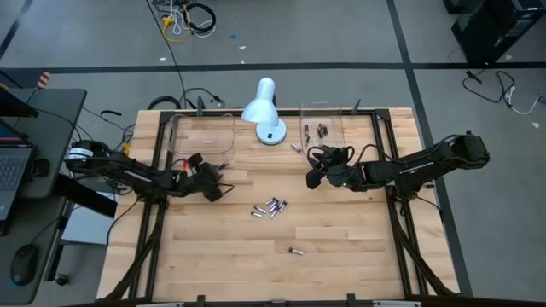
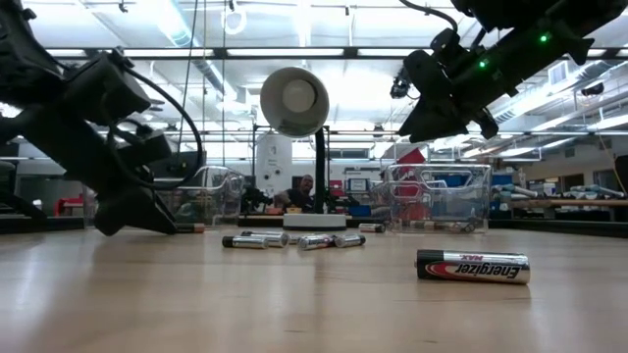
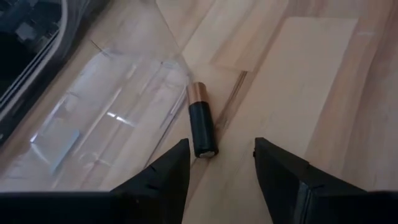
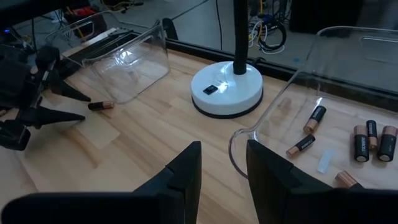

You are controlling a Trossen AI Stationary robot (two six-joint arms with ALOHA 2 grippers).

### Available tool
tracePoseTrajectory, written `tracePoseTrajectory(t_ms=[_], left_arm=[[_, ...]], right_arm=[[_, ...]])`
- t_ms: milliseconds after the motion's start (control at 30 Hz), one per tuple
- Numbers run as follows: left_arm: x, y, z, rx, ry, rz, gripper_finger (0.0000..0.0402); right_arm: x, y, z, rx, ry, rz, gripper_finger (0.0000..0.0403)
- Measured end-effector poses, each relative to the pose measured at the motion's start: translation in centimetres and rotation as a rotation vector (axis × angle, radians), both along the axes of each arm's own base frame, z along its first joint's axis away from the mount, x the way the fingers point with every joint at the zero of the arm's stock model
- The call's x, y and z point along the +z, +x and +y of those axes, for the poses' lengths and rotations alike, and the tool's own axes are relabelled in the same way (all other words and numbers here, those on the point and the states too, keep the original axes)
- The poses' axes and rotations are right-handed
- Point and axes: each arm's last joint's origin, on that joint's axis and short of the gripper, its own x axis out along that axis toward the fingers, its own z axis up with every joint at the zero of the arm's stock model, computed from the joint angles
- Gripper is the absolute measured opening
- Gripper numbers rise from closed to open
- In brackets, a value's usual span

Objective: Sort batteries
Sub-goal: Put the black battery in the transparent bin

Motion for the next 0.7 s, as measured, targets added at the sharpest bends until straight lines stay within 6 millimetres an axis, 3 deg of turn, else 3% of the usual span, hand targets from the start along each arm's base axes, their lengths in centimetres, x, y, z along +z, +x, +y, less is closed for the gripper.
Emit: tracePoseTrajectory(t_ms=[433,700], left_arm=[[-0.9,-1.4,0.1,0.004,-0.001,-0.127,0.0177],[-0.5,-1.1,0.5,-0.033,-0.012,-0.154,0.0177]], right_arm=[[0.0,0.0,0.0,-0.003,-0.002,-0.001,0.0113],[0.0,0.0,0.0,-0.003,-0.002,-0.001,0.0113]])
